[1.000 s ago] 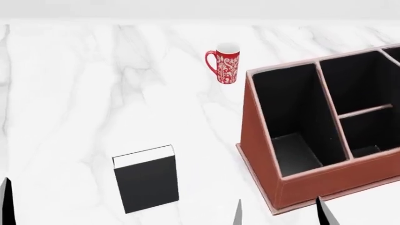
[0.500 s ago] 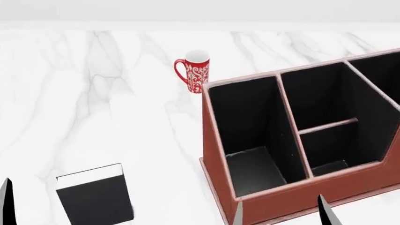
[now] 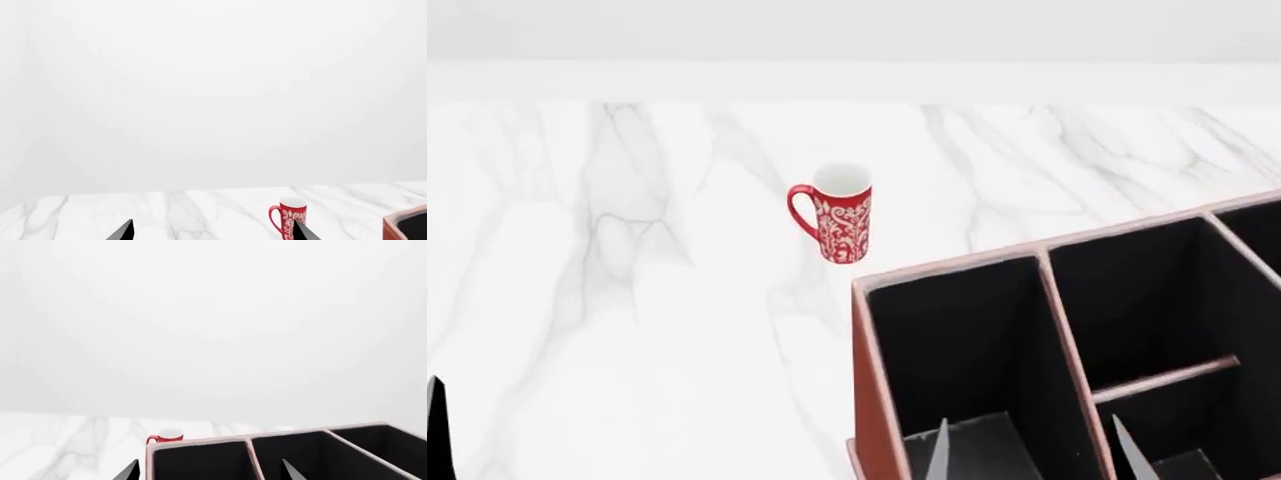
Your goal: Pick up the book and place it in the left compartment of the caddy.
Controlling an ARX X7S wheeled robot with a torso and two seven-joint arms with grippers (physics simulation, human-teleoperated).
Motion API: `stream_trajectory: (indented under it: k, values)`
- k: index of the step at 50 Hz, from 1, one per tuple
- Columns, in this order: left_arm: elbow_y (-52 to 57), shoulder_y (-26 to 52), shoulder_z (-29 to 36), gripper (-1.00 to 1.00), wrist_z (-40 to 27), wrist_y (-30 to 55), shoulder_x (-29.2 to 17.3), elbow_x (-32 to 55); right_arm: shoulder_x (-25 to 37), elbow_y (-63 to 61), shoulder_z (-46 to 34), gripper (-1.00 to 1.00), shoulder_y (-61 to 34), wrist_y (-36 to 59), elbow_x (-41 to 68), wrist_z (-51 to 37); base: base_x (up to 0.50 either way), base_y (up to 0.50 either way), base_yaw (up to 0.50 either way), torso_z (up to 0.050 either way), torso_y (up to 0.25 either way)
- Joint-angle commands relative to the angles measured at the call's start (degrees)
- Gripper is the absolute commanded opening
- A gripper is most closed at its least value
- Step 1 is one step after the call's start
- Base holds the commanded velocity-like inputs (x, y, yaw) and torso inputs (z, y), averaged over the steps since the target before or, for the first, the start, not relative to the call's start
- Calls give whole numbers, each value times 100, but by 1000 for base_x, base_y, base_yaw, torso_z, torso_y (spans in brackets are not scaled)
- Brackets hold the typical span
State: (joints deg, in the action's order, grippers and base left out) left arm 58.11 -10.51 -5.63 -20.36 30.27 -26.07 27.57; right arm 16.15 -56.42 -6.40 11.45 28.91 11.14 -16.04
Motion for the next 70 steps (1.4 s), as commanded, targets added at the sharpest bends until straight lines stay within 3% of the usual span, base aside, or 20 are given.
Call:
stream_trajectory:
  k: [1, 15, 25, 46, 57, 70]
  values:
    - [-18, 18, -19, 100, -104, -31, -90, 106, -38, 120, 54, 100, -155, 286, 173, -159, 0, 0, 0, 0, 0]
    - [-7, 61, -214, 100, -253, -13, -223, 377, -28, 136, -126, 100, -538, 1058, 112, -417, 0, 0, 0, 0, 0]
    - [50, -14, -424, 100, -254, -122, -431, 553, -28, 253, 114, 100, -728, 998, 428, -294, 0, 0, 0, 0, 0]
    - [-97, 6, -1013, 100, -432, -297, -803, 1056, -6, 395, 557, 100, -3189, 3301, 1102, -458, 0, 0, 0, 0, 0]
    - [-159, 13, -1139, 100, -486, -348, -868, 1181, 40, 854, 484, 100, -4096, 3912, 1706, 99, 0, 0, 0, 0, 0]
    - [-187, -35, -1375, 100, -538, -415, -947, 1389, 246, 1593, 108, 100, -5019, 3978, 2098, 870, 0, 0, 0, 0, 0]
